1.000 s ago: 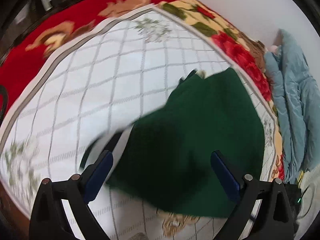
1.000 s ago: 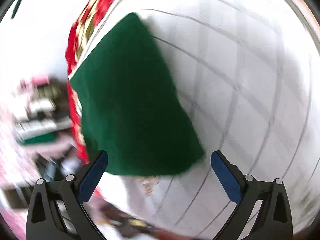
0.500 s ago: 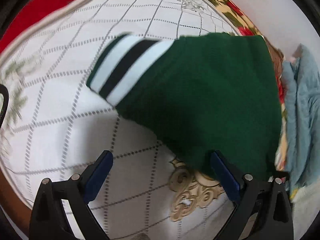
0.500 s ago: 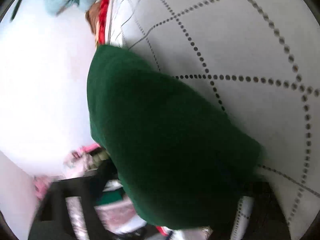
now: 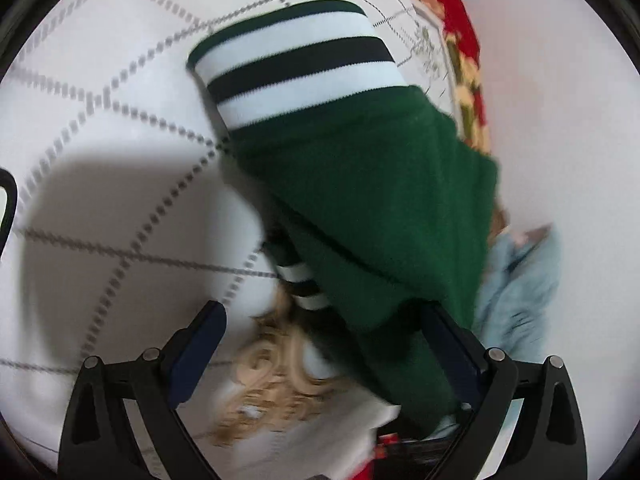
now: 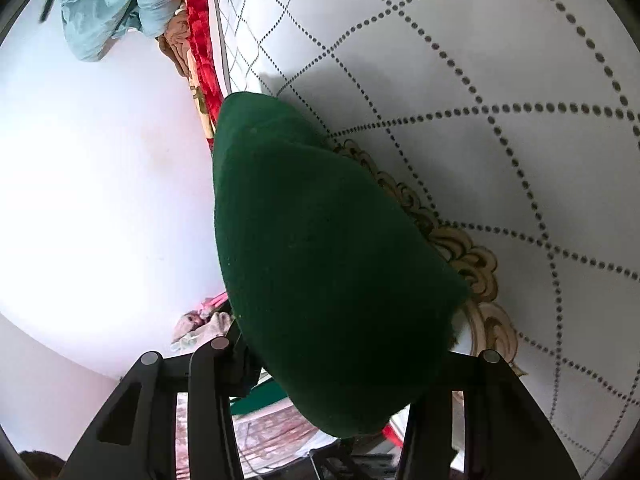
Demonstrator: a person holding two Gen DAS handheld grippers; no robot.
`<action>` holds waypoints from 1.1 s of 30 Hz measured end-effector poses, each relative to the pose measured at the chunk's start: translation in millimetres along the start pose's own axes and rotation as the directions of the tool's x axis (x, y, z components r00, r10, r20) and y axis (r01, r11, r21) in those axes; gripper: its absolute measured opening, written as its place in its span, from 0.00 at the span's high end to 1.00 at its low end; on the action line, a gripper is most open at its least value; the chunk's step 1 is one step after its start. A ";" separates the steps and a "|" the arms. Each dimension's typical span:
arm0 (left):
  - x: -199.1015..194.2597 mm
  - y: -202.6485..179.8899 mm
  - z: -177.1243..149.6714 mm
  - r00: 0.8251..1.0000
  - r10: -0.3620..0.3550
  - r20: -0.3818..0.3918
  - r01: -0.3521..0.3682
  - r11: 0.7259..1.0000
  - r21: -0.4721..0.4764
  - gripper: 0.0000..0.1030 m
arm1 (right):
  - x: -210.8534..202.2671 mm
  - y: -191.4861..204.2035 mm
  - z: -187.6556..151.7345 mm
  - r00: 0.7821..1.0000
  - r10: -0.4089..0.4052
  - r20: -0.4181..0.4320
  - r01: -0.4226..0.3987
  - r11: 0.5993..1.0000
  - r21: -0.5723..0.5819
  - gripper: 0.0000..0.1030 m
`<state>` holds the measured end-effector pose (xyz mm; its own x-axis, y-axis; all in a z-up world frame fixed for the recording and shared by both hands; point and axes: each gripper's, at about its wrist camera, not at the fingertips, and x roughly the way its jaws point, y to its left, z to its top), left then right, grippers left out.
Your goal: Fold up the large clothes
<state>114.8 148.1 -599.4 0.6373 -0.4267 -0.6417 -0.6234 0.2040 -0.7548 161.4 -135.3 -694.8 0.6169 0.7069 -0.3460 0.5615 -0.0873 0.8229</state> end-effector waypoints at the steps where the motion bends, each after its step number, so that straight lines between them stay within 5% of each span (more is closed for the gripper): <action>1: 2.6 1.6 -0.4 0.999 -0.043 0.000 0.043 0.999 -0.022 0.04 | 1.1 4.8 -1.5 1.000 -0.011 -0.006 0.011 1.000 -0.020 0.53; 5: 25.7 -11.4 6.3 0.994 -0.106 0.011 0.106 0.994 -0.006 0.04 | 5.8 9.2 7.2 0.999 -0.033 -0.015 0.033 0.999 -0.041 0.53; 12: 55.1 -33.3 29.0 0.995 -0.080 0.058 0.078 0.996 0.031 0.05 | 1.6 -5.0 16.1 0.997 -0.062 -0.043 0.060 0.997 -0.051 0.53; 13: 53.4 -36.1 29.3 0.994 -0.078 0.077 0.075 0.996 0.040 0.11 | 3.6 -5.4 16.1 0.997 -0.064 -0.052 0.061 0.997 -0.055 0.54; 15: 47.2 -42.4 30.9 0.990 -0.073 0.123 0.065 0.996 0.066 0.48 | 6.0 -7.1 15.4 0.996 -0.066 -0.068 0.062 0.997 -0.052 0.54; 17: 42.2 -49.5 33.8 0.988 -0.084 0.128 0.072 0.993 0.098 0.62 | 9.7 -8.9 15.6 0.995 -0.058 -0.083 0.054 0.997 -0.050 0.54; 19: 35.9 -60.4 31.3 0.988 -0.078 0.134 0.059 0.989 0.139 0.64 | 10.4 -9.7 17.0 0.994 -0.052 -0.094 0.046 0.997 -0.062 0.53; 24: 22.8 -68.1 15.5 0.993 -0.050 0.107 0.028 0.980 0.198 0.66 | 13.4 -7.2 20.5 0.977 -0.164 -0.134 0.132 0.966 -0.220 0.18; 29: 11.4 -57.4 1.0 0.997 -0.027 0.076 0.013 0.982 0.189 0.66 | 33.8 -8.3 30.3 0.991 -0.081 -0.105 0.056 0.973 -0.225 0.12; 31: 11.2 -56.8 -3.3 0.996 -0.023 0.085 0.007 0.983 0.184 0.66 | 37.4 -3.3 32.2 0.996 -0.038 -0.077 0.020 0.974 -0.224 0.19; 32: 12.5 -56.9 -2.8 0.996 -0.020 0.089 0.003 0.984 0.179 0.66 | 39.4 -0.6 33.6 0.996 -0.039 -0.074 0.021 0.973 -0.229 0.41; 33: 14.7 -57.6 -2.1 0.996 -0.016 0.086 0.001 0.985 0.170 0.66 | 39.8 -0.2 35.3 0.996 -0.030 -0.080 0.012 0.977 -0.215 0.51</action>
<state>159.1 128.2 -565.1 0.6837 -0.3521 -0.6393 -0.5368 0.3508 -0.7673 205.4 -131.9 -724.6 0.5537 0.7632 -0.3331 0.4374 0.0739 0.8963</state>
